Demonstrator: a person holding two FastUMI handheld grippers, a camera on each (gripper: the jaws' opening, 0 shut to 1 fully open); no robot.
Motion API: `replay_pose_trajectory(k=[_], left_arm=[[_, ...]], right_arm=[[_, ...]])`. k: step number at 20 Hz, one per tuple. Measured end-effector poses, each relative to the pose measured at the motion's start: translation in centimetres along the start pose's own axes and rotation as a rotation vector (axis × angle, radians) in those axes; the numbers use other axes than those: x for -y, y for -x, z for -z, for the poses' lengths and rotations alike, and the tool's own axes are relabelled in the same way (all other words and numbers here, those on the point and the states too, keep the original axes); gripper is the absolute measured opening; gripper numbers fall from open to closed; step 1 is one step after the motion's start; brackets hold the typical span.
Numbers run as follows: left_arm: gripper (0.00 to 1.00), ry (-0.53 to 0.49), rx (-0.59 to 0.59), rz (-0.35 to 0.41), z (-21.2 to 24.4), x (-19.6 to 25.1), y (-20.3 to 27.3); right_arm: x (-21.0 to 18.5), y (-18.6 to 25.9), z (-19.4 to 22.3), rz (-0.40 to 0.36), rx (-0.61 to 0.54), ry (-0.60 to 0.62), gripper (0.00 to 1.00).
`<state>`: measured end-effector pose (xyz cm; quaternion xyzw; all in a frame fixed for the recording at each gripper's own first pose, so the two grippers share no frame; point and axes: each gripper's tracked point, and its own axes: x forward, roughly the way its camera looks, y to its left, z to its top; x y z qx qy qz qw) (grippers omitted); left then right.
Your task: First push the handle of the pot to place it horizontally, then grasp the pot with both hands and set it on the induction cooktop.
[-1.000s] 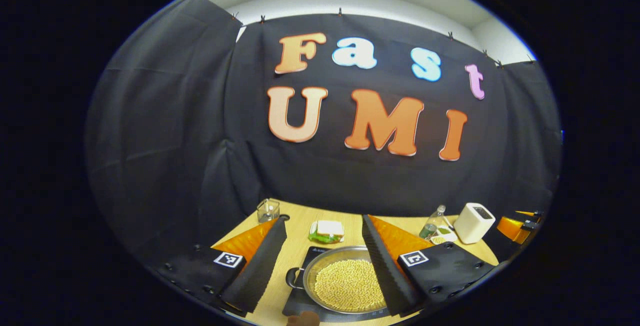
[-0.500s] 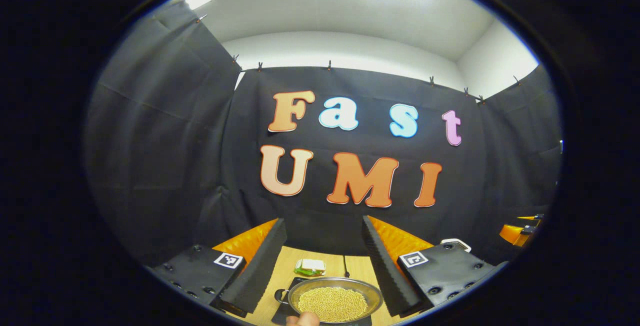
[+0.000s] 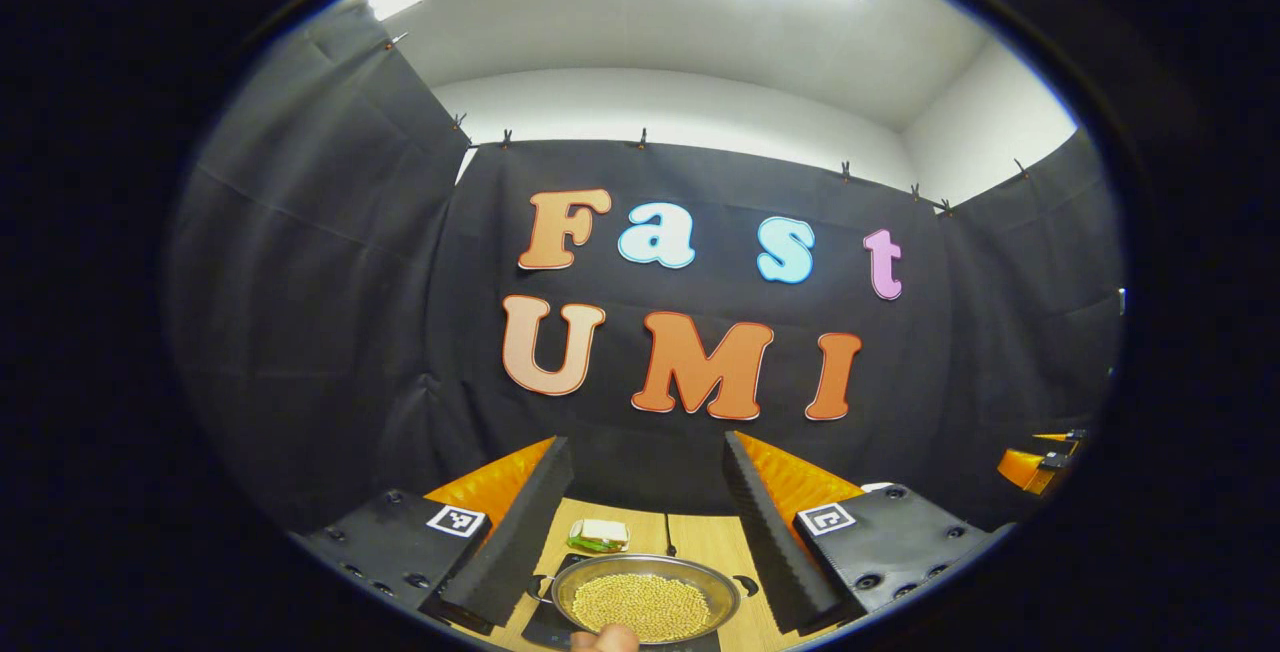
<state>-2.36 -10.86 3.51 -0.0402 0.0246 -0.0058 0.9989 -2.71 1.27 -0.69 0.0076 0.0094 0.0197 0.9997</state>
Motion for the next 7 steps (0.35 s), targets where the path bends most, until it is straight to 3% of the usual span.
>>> replay_pose_trajectory(k=[7], left_arm=[[0.98,-0.007,-0.027,0.002,0.84,-0.08,-0.12]], right_arm=[[-0.59,-0.79,0.86,-0.017,-0.015,-0.001,0.95]])
